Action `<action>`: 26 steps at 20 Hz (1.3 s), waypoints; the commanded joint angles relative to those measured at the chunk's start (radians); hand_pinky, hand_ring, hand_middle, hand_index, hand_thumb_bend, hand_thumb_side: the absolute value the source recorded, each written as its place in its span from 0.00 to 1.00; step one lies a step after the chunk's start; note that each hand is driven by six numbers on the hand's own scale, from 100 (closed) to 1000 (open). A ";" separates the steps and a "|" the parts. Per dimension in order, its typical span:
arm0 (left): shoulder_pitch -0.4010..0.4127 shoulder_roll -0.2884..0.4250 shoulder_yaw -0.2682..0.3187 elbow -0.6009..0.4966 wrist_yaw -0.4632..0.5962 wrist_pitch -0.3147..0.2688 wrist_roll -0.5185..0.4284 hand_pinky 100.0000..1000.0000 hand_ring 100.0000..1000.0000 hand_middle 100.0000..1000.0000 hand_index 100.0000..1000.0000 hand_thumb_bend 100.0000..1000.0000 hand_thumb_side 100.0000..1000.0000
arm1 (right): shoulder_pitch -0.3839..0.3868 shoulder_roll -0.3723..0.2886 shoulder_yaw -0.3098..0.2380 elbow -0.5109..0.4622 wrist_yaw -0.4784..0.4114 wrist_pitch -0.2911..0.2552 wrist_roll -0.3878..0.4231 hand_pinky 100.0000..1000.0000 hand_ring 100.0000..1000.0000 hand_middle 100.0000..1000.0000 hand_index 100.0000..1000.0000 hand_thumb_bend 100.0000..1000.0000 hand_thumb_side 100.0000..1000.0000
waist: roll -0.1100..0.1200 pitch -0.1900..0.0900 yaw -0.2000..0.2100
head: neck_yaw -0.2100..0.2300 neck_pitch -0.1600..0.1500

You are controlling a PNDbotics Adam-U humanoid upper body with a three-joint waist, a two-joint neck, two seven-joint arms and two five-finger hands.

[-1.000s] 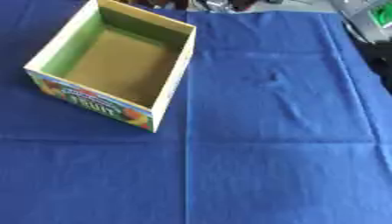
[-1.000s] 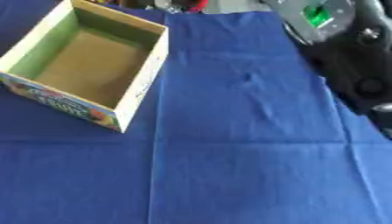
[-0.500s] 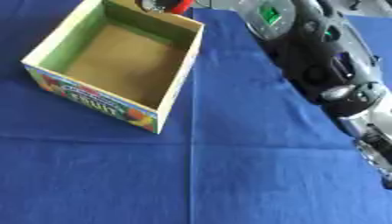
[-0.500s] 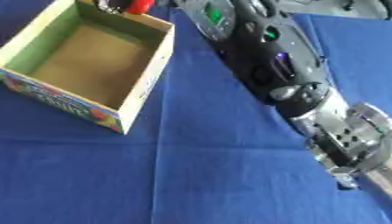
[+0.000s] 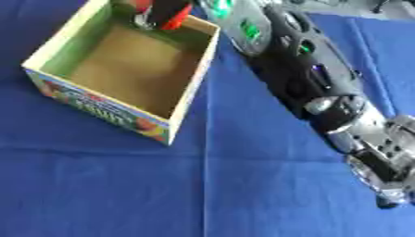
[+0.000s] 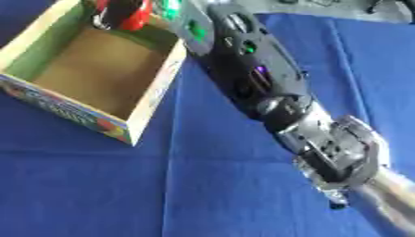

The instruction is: Pick up objects on the table and place them in the box.

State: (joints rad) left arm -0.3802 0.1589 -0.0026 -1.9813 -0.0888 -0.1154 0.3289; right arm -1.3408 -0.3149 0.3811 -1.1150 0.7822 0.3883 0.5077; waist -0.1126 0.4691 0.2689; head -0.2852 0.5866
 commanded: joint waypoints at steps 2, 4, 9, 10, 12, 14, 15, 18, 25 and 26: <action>-0.012 0.012 0.001 -0.019 0.003 -0.003 0.017 0.56 0.87 0.80 0.67 0.00 0.98 | -0.017 0.073 -0.008 0.079 0.062 0.023 -0.058 0.26 0.47 0.51 0.49 0.00 0.28 | 0.012 -0.026 0.000 | -0.004 -0.009; -0.012 0.011 0.001 -0.019 0.004 -0.003 0.022 0.56 0.87 0.80 0.67 0.00 0.98 | -0.011 0.102 -0.006 0.117 0.090 0.020 -0.087 0.27 0.47 0.51 0.49 0.00 0.28 | 0.013 -0.027 0.000 | -0.004 -0.009; -0.014 0.009 0.001 -0.019 0.004 -0.004 0.032 0.56 0.87 0.81 0.67 0.00 0.97 | 0.017 0.156 -0.015 0.195 0.162 -0.013 -0.145 0.27 0.47 0.52 0.49 0.00 0.28 | 0.017 -0.027 0.003 | 0.000 -0.011; -0.014 0.009 0.001 -0.019 0.004 -0.004 0.033 0.56 0.87 0.81 0.67 0.00 0.97 | 0.021 0.163 -0.018 0.203 0.176 -0.021 -0.151 0.27 0.47 0.52 0.49 0.00 0.28 | 0.017 -0.027 0.003 | 0.001 -0.012; -0.014 0.009 0.000 -0.019 0.004 -0.003 0.034 0.56 0.87 0.80 0.67 0.00 0.97 | 0.025 0.172 -0.026 0.214 0.205 -0.037 -0.157 0.27 0.48 0.52 0.49 0.00 0.28 | 0.018 -0.026 0.004 | 0.001 -0.013; -0.013 0.008 0.000 -0.019 0.004 -0.003 0.033 0.56 0.87 0.80 0.67 0.00 0.98 | 0.026 0.179 -0.033 0.218 0.234 -0.050 -0.160 0.28 0.48 0.53 0.51 0.00 0.28 | 0.018 -0.026 0.004 | -0.001 -0.014; -0.012 0.008 0.000 -0.019 0.005 -0.003 0.033 0.56 0.87 0.80 0.67 0.00 0.98 | 0.025 0.181 -0.037 0.218 0.248 -0.055 -0.161 0.28 0.49 0.54 0.55 0.00 0.28 | 0.018 -0.025 0.004 | -0.002 -0.015; -0.011 0.008 0.000 -0.019 0.005 -0.002 0.032 0.56 0.87 0.80 0.67 0.00 0.98 | 0.023 0.181 -0.036 0.210 0.290 -0.065 -0.158 0.32 0.53 0.58 0.63 0.00 0.27 | 0.018 -0.025 0.003 | -0.003 -0.014; -0.009 0.006 0.000 -0.019 0.006 0.000 0.028 0.56 0.87 0.80 0.67 0.00 0.98 | 0.017 0.177 -0.026 0.169 0.339 -0.127 -0.086 0.89 0.93 0.90 0.96 0.64 0.79 | 0.018 -0.026 0.000 | 0.000 -0.007; -0.008 0.006 0.000 -0.019 0.006 0.000 0.028 0.56 0.87 0.80 0.67 0.00 0.98 | 0.016 0.174 -0.030 0.162 0.344 -0.136 -0.072 0.93 0.95 0.91 0.97 0.71 0.83 | 0.018 -0.027 -0.001 | 0.001 -0.006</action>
State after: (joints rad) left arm -0.3857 0.1580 -0.0025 -1.9813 -0.0872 -0.1171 0.3580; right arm -1.3104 -0.1279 0.3567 -0.9324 1.1123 0.2647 0.4186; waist -0.1039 0.4678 0.2670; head -0.2847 0.5862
